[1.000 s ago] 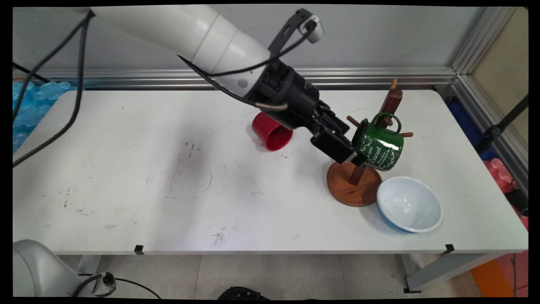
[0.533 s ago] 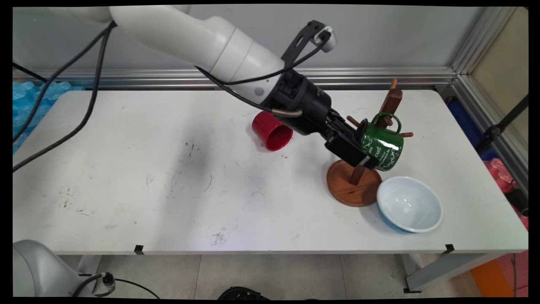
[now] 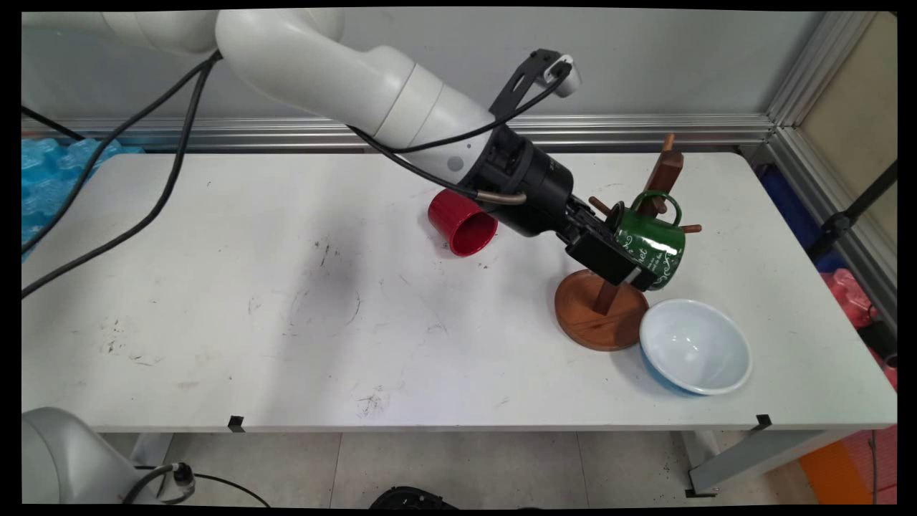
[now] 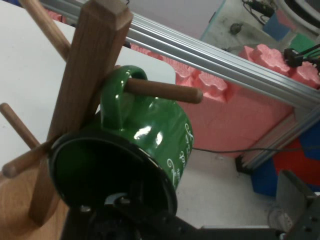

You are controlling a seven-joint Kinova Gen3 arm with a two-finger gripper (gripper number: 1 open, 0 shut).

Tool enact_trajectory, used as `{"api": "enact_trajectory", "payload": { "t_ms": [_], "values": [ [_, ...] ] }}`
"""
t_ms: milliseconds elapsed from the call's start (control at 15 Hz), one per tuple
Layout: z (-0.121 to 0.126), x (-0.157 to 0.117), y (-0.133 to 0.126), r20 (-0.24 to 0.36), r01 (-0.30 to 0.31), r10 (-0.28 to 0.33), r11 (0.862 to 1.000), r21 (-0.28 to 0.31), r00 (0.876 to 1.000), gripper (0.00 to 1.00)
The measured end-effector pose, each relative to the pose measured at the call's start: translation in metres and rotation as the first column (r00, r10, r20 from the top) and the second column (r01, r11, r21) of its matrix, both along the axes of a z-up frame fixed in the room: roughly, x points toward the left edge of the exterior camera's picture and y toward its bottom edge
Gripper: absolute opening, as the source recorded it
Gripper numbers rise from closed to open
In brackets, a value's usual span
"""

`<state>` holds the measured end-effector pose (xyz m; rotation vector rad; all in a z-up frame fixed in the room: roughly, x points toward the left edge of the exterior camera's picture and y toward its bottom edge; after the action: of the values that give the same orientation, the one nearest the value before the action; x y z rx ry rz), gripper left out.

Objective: Pick up the green mug from the rack

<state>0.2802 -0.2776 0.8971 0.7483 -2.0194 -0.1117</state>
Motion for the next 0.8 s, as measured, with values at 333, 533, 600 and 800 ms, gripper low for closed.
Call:
{"api": "enact_trajectory", "payload": {
  "t_ms": [333,533,600,800],
  "values": [
    [-0.0055,-0.0028,-0.003,-0.024,-0.002,0.002,1.0,0.019,1.0,1.0],
    [-0.008,-0.0038,-0.0049,-0.031,-0.009,0.01,1.0,0.025,0.999,0.0],
    [-0.0088,-0.0038,-0.0054,-0.031,-0.012,0.012,1.0,0.025,0.999,0.0],
    [-0.0115,-0.0021,-0.0075,-0.028,-0.024,0.025,0.999,0.023,0.999,0.0]
  ]
}}
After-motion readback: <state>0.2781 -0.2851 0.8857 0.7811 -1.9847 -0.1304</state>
